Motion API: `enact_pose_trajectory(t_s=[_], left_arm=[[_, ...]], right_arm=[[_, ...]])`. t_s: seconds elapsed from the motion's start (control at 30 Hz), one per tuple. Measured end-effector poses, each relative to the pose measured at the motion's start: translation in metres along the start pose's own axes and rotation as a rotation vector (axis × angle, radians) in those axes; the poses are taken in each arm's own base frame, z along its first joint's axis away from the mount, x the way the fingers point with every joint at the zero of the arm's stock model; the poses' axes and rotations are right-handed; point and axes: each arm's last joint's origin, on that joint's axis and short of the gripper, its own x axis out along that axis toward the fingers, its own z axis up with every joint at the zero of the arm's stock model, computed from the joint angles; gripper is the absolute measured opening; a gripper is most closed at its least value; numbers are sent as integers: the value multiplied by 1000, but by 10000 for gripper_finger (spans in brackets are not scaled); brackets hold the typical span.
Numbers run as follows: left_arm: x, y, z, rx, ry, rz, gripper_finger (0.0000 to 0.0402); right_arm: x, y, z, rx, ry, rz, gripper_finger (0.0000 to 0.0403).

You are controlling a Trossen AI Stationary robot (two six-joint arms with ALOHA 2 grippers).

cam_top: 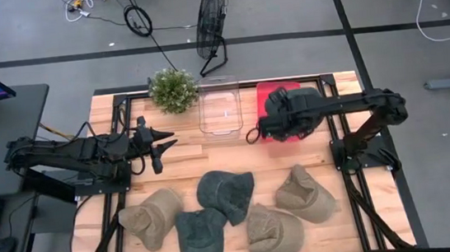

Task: Pick & Place hat
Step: Put the top gray cap into the red bin

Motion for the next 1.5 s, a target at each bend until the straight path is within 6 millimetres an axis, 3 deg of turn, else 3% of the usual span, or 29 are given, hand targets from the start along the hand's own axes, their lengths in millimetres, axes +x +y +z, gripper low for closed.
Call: enact_pose_trajectory(t_s=[0.17,0.33,0.53,0.73,0.87,1.13,1.5], left_arm=[[0,0,0,-3,2,0,117],[0,0,-2,-10,15,2,117],[0,0,-3,-7,33,4,117],[0,0,-4,-6,35,4,117],[0,0,-4,-6,36,4,117],[0,0,-4,-7,36,4,117],[0,0,-4,-33,36,4,117]], right_arm=[[28,-15,-10,-287,13,69,0],[60,-21,-9,-462,4,67,0],[90,-13,8,-636,-39,-1,0],[106,4,19,-629,-206,48,0],[116,12,23,-522,-212,48,13],[117,8,29,-205,-268,38,69],[116,9,29,623,-223,147,113]])
